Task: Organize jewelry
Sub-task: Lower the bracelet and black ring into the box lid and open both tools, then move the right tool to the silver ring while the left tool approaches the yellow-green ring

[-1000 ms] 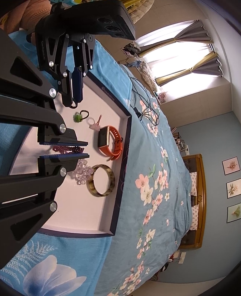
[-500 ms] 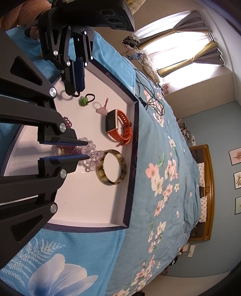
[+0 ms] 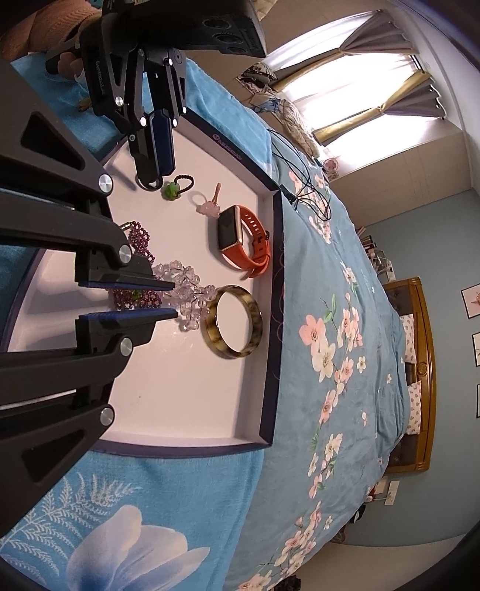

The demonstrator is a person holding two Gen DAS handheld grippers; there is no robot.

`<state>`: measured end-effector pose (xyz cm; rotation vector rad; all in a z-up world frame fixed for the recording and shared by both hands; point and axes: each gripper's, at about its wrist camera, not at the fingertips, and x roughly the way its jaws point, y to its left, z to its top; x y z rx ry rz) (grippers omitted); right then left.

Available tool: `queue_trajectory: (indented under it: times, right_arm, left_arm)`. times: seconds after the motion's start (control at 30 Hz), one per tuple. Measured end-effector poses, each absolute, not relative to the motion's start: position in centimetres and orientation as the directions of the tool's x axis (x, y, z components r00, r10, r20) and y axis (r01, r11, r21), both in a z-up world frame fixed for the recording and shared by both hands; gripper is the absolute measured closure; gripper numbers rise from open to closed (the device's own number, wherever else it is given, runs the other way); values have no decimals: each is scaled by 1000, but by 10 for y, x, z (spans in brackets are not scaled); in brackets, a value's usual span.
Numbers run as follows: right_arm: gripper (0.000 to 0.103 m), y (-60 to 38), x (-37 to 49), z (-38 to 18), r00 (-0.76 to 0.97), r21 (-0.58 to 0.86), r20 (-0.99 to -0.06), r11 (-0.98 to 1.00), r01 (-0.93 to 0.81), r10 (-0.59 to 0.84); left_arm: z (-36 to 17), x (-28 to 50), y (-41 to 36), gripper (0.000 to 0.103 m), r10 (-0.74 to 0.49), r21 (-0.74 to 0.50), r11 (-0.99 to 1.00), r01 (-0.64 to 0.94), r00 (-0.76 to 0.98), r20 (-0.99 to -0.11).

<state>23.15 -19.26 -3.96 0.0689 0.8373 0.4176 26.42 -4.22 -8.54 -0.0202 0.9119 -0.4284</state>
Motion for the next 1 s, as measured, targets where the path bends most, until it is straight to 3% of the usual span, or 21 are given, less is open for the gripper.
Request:
queue_trajectory:
  times: [0.4,0.53,0.67,1.0]
  right_arm:
    - [82,-193,198,-14,646,192,-656,914,-359,391]
    - [70,-195,174,-2,665,164,-632,907,-387,398]
    - [67,-200,149,2,669,153,-626,904,-400,402]
    - [65,-201,102,-29,606,146,-703,909,-390,373]
  left_arm:
    - [-70,250,-36,58,-374,-182,916,358,593,-713]
    - [-51,231,-29,53,-380,-165,914,371,638,-670]
    - [-36,205,-13,42,-390,-160,911,379,670,-632]
    - [-51,148,11,42,-363,-119,915,386,655,-662]
